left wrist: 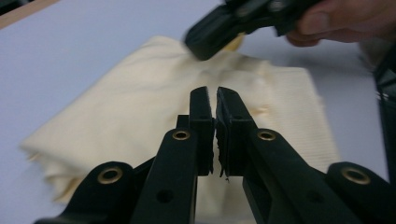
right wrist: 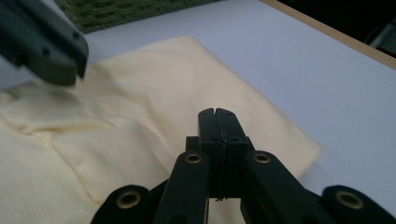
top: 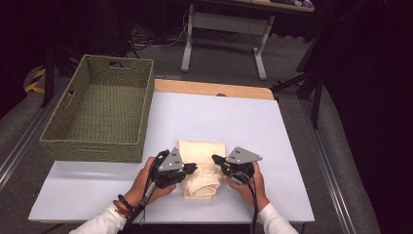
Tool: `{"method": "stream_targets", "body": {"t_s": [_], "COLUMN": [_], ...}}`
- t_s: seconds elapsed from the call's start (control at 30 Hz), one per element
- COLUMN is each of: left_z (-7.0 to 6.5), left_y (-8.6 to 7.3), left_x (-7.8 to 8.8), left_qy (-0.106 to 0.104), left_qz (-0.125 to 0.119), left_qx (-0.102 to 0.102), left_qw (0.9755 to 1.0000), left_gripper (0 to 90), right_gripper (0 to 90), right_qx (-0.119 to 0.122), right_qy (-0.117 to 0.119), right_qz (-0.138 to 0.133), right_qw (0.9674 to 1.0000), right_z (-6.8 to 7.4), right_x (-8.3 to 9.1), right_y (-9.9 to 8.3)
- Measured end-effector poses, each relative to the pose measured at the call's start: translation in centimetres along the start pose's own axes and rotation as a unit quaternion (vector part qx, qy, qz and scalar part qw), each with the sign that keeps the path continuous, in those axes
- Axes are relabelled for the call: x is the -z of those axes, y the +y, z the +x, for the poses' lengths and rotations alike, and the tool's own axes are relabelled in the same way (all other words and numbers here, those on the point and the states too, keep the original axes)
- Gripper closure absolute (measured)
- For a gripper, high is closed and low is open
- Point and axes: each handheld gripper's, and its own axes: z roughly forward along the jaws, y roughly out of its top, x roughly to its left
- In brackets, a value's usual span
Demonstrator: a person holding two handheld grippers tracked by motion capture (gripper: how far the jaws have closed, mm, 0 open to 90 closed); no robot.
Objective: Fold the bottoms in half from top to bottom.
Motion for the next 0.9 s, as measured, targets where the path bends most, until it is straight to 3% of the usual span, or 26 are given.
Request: {"method": "stream_targets", "body": {"t_s": [0.07, 0.1, 0.13, 0.23, 0.33, 0.43, 0.67, 0.73, 0.9], "left_z": [-0.7, -0.7, -1.0, -1.0, -1.3, -1.5, -1.5, -1.5, -1.5], "left_y": [-0.1, -0.1, -0.4, -0.7, -1.1, -1.1, -1.3, -1.3, -1.3], "left_x": [-0.6, -0.6, -0.9, -1.0, -1.2, -1.3, -1.3, -1.3, -1.4], "left_qy": [-0.009, -0.009, -0.017, -0.033, -0.046, -0.049, -0.055, -0.053, -0.054], "left_qz": [0.023, 0.023, 0.029, 0.034, 0.042, 0.044, 0.042, 0.039, 0.039], "left_qx": [-0.017, -0.017, -0.019, -0.011, -0.017, -0.021, -0.020, -0.022, -0.020], "left_qw": [0.9996, 0.9996, 0.9993, 0.9988, 0.9979, 0.9976, 0.9974, 0.9975, 0.9976], "left_gripper": [85.2, 85.6, 86.2, 88.1, 89.5, 89.6, 89.6, 89.6, 89.6], "right_gripper": [90.0, 90.0, 90.0, 90.0, 90.0, 90.0, 90.0, 90.0, 90.0], "right_qx": [0.015, 0.015, 0.037, 0.052, 0.045, 0.036, 0.018, 0.021, 0.003], "right_qy": [0.037, 0.037, 0.055, 0.069, 0.073, 0.067, 0.018, -0.004, -0.045], "right_qz": [0.006, 0.006, 0.018, 0.043, 0.058, 0.062, 0.063, 0.070, 0.081], "right_qw": [0.9992, 0.9992, 0.9976, 0.9954, 0.9946, 0.9952, 0.9977, 0.9973, 0.9957], "right_z": [0.6, 0.6, 1.5, 2.1, 1.8, 1.1, -0.7, -1.2, -2.0], "right_x": [-0.6, -0.6, -1.1, -1.7, -2.1, -2.0, -0.7, -0.5, -0.3], "right_y": [0.5, 0.5, 0.5, 0.0, -0.6, -1.1, -2.2, -2.5, -2.7]}}
